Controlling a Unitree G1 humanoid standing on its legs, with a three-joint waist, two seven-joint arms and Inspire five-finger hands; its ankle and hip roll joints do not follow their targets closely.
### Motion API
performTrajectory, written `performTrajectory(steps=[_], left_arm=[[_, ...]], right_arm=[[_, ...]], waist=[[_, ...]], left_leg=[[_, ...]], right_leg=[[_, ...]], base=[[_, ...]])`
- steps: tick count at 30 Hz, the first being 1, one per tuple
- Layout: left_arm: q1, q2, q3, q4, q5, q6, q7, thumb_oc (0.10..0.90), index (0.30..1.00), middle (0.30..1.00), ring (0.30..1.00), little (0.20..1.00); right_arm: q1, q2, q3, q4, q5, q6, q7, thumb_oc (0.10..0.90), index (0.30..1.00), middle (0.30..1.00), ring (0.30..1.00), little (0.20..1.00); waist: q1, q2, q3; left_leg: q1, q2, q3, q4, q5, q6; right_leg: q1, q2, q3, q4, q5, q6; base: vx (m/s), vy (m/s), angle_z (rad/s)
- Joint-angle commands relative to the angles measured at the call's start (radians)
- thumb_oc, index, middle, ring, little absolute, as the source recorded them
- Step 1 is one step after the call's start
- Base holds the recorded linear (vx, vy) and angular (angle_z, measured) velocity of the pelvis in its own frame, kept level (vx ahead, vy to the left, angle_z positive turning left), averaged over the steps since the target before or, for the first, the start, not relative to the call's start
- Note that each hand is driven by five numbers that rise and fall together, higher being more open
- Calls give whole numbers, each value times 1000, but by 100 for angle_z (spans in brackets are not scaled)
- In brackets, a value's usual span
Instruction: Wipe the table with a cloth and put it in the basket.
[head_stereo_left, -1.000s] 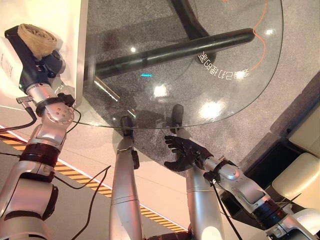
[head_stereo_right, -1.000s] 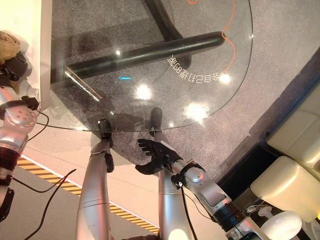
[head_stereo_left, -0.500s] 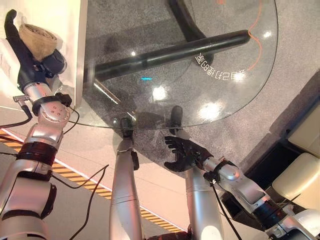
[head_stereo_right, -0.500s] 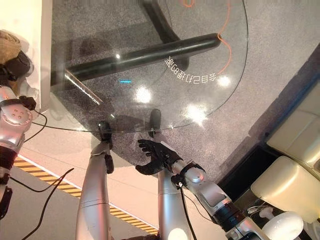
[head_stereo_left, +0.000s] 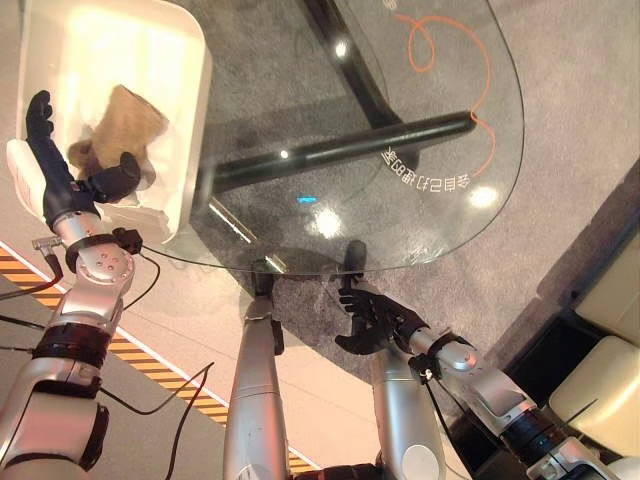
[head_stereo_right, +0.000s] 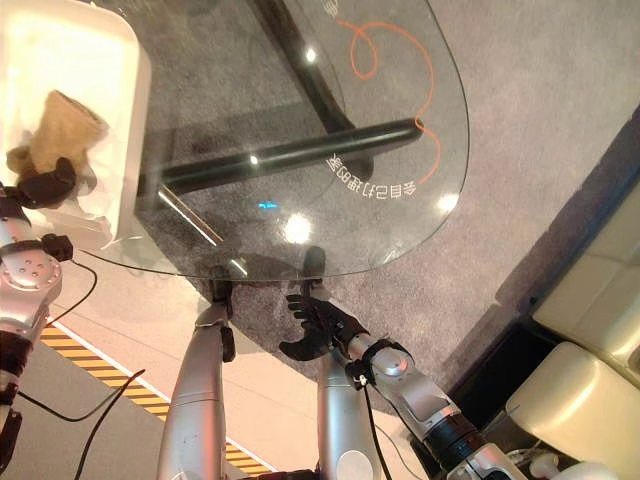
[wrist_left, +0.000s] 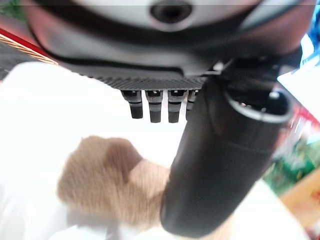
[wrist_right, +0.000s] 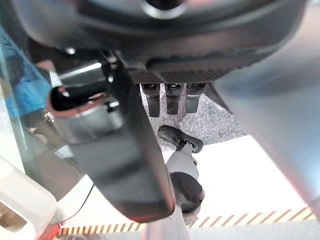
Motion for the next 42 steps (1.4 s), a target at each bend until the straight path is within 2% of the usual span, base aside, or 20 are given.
performTrajectory(steps=[1,7,11,18,22,24,28,32,36,40,42], left_arm=[[-8,10,131,-50,5,-80,15,800,900,900,900,900],[27,8,167,-80,-26,-66,-15,800,900,900,900,900],[83,-26,182,-92,-83,-49,-102,800,900,900,900,900],[205,-168,173,-111,-119,-23,-223,800,900,900,900,900],[273,-251,124,-123,-83,19,-268,800,900,900,900,900],[292,-276,104,-118,-120,34,-293,800,900,900,900,900],[403,-386,30,-35,-128,13,-388,800,900,900,900,900],[487,-467,-30,39,-147,28,-461,800,900,900,900,900],[548,-541,-41,159,-160,46,-544,800,900,900,900,900],[559,-586,-55,266,-148,66,-567,800,900,900,900,900],[565,-621,-57,364,-141,73,-572,800,900,900,900,900]], right_arm=[[116,-4,8,-60,-15,-23,6,800,900,900,900,900],[126,23,-9,23,-11,-40,5,800,900,900,900,900],[134,48,-33,90,-9,-44,-13,800,900,900,900,900],[138,98,-76,232,-11,-77,-15,800,900,900,900,900],[140,128,-106,324,-21,-90,-20,800,900,900,900,900],[138,137,-112,359,-19,-95,-32,800,900,900,900,900],[140,153,-153,496,-40,-117,-16,800,900,900,900,900],[145,170,-182,597,-52,-132,-7,800,900,900,900,900],[155,193,-210,699,-50,-158,-8,800,900,900,900,900],[160,217,-224,757,-50,-165,-25,800,900,900,900,900],[164,241,-235,820,-45,-162,-39,800,900,900,900,900]], waist=[[11,64,-21],[27,74,-21],[38,78,-21],[52,78,-21],[60,80,-21],[63,83,-21],[72,94,-64],[80,99,-105],[91,92,-157],[93,84,-200],[92,77,-246]], left_leg=[[3,-106,79,-62,48,108],[88,-110,72,-88,54,99],[148,-113,56,-90,52,93],[242,-114,33,-105,57,85],[303,-114,18,-121,64,81],[325,-114,11,-128,68,79],[390,-112,-12,-163,77,71],[443,-109,-27,-199,84,63],[514,-102,-37,-253,91,55],[563,-95,-43,-296,96,51],[616,-86,-47,-345,100,47]], right_leg=[[55,64,-24,-25,-36,-15],[142,58,-40,-31,-55,-19],[210,53,-55,-30,-71,-23],[313,56,-65,-35,-90,-30],[381,57,-67,-49,-94,-32],[404,57,-68,-52,-96,-31],[482,58,-73,-87,-97,-37],[552,54,-83,-133,-93,-40],[633,51,-90,-188,-85,-35],[685,46,-93,-228,-78,-26],[737,44,-92,-272,-71,-17]], base=[[-32,-105,7],[-35,-101,4],[-30,-125,4],[-21,-100,4],[-25,-98,0],[-11,-75,1],[27,-78,1],[25,-60,4],[49,-71,7],[56,-49,3],[118,-44,2]])
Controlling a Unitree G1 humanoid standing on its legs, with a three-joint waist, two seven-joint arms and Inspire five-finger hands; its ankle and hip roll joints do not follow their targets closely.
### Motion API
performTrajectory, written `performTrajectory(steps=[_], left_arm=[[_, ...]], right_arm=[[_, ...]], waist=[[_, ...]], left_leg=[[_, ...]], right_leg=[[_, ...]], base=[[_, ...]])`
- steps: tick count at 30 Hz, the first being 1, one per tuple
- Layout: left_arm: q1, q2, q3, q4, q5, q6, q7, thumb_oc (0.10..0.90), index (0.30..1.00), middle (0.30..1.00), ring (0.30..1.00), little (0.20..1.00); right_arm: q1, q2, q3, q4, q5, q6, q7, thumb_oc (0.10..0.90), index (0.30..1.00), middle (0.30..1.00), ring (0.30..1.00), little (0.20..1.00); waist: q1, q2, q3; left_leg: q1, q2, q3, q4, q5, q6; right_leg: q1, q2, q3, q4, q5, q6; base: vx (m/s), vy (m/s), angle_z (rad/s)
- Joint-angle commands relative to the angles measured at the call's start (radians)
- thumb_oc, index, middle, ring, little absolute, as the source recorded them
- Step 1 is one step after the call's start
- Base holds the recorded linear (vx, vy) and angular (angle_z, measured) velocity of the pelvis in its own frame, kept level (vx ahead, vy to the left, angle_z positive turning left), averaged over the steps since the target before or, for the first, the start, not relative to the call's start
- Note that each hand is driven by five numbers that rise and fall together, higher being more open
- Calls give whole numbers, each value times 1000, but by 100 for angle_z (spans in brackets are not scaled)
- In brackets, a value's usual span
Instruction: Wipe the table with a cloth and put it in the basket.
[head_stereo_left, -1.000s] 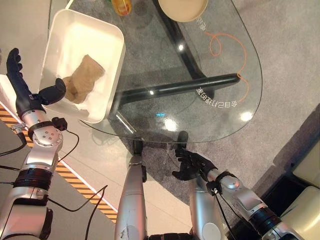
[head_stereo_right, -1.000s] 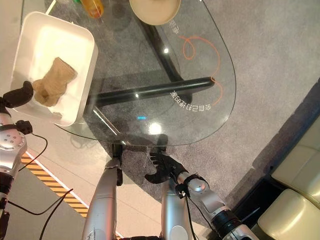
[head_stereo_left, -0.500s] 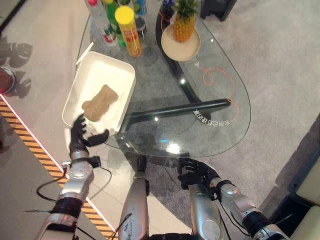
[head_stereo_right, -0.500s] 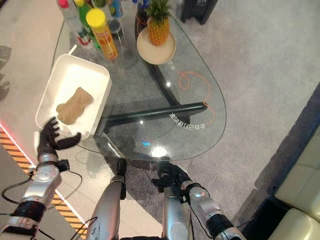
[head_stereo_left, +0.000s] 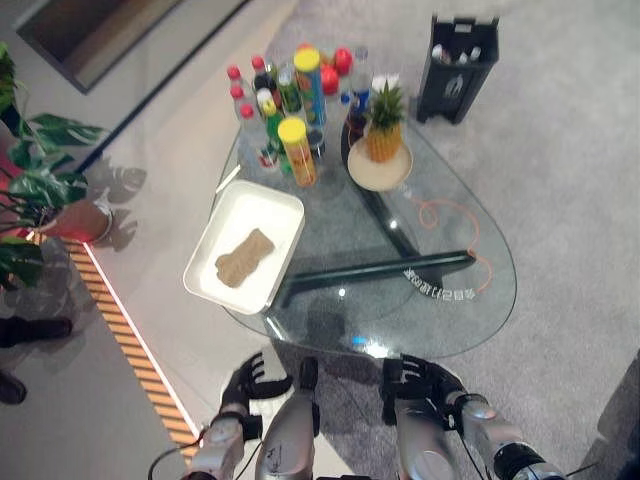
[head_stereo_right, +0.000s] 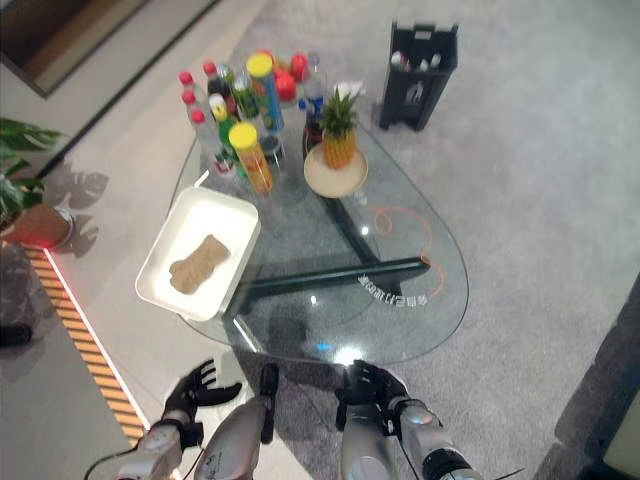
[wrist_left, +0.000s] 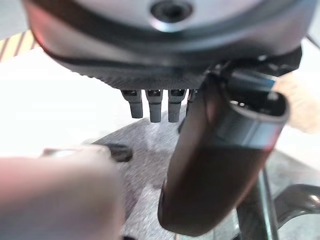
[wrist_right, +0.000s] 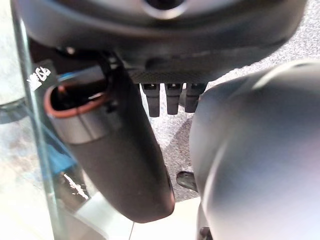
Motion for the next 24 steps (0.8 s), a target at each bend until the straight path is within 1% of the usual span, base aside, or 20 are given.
performTrajectory(steps=[1,4,6,9,14,15,17,20,21,24], left_arm=[[1,5,31,72,16,-31,-14,800,900,900,900,900],[3,-20,29,150,25,-36,-13,800,900,900,900,900],[6,-39,26,219,34,-50,-30,800,900,900,900,900],[13,-55,21,268,47,-58,-32,800,900,900,900,900],[13,-57,32,319,24,-32,-62,800,900,900,900,900],[13,-54,41,332,13,-27,-84,800,900,900,900,900],[11,-56,44,343,20,-34,-94,800,900,900,900,900],[11,-58,45,347,12,-27,-104,800,900,900,900,900],[8,-62,44,350,15,-16,-107,800,900,900,900,900],[6,-63,45,358,22,-14,-108,800,900,900,900,900]], right_arm=[[74,34,-2,49,-4,-5,-17,800,900,900,900,900],[76,53,-12,116,-1,2,-23,800,900,900,900,900],[79,70,-19,181,-7,-7,-16,800,900,900,900,900],[85,86,-30,228,-18,-12,-23,800,900,900,900,900],[86,95,-40,266,-50,-30,-37,800,900,900,900,900],[88,97,-42,271,-70,-36,-44,800,900,900,900,900],[90,99,-42,282,-92,-42,-48,800,900,900,900,900],[94,103,-46,296,-107,-33,-49,800,900,900,900,900],[93,105,-49,313,-112,-31,-45,800,900,900,900,900],[91,106,-51,325,-118,-34,-40,800,900,900,900,900]], waist=[[11,-65,-53],[9,-68,-90],[9,-67,-127],[6,-63,-164],[4,-59,-190],[1,-58,-199],[-3,-56,-210],[-7,-54,-223],[-8,-53,-229],[-7,-53,-236]], left_leg=[[5,-84,-22,-49,66,35],[40,-73,-23,-84,73,32],[71,-64,-20,-116,78,30],[103,-52,-11,-141,78,27],[133,-45,-8,-171,80,28],[144,-43,-4,-182,80,29],[153,-40,1,-191,78,30],[165,-37,5,-200,75,31],[171,-36,8,-202,72,33],[177,-35,12,-204,68,35]], right_leg=[[165,46,-34,-99,-10,-29],[193,39,-31,-130,6,-19],[220,36,-29,-164,20,-10],[246,31,-26,-194,33,-3],[267,25,-21,-216,45,8],[272,22,-19,-219,45,11],[277,20,-18,-223,46,13],[285,17,-15,-231,50,17],[288,15,-13,-234,51,18],[293,12,-14,-235,51,20]], base=[[88,-30,-3],[77,-24,-6],[117,-17,-2],[89,-3,-3],[49,3,-5],[46,7,-1],[43,12,-1],[46,22,-2],[33,19,-2],[10,5,0]])
